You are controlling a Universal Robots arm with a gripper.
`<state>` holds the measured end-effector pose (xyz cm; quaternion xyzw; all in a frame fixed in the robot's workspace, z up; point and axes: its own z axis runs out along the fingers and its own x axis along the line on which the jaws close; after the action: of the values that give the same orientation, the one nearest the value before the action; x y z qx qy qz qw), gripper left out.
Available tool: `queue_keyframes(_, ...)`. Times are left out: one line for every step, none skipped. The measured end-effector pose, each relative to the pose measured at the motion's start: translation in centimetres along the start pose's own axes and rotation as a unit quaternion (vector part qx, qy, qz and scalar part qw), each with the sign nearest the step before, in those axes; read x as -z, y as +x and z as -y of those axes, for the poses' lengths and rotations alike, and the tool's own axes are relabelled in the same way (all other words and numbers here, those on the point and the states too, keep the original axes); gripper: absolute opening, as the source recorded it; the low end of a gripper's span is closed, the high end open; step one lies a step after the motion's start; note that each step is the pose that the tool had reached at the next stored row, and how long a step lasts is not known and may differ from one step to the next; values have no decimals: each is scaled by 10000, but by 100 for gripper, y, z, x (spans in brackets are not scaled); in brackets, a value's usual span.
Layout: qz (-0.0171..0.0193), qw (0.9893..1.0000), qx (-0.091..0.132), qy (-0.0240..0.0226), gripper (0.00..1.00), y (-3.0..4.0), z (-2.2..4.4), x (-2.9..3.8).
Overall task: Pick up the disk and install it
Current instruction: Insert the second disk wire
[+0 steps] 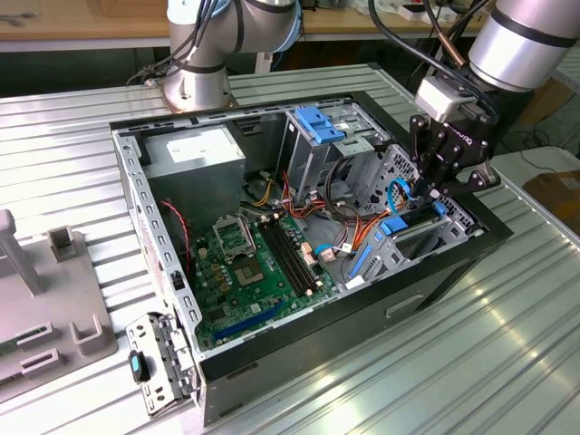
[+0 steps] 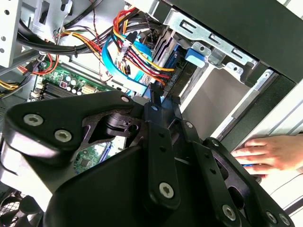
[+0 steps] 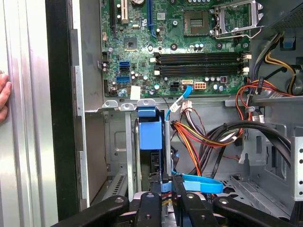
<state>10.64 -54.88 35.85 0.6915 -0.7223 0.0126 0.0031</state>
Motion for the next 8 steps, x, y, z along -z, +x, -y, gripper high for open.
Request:
queue_keyframes(0,10000,0,0,25,0,0,0)
queue_keyframes(0,10000,0,0,31,0,0,0)
queue_keyframes(0,10000,0,0,31,0,1,0)
queue_keyframes(0,10000,0,0,31,0,1,0)
queue_keyframes(5,10000,0,0,38,1,1,-2)
queue_keyframes(36,10000,-1,-1,38,0,0,-8)
queue_keyframes(40,10000,-1,-2,38,3,1,-27)
queue_keyframes(41,10000,-2,-2,38,8,0,-35)
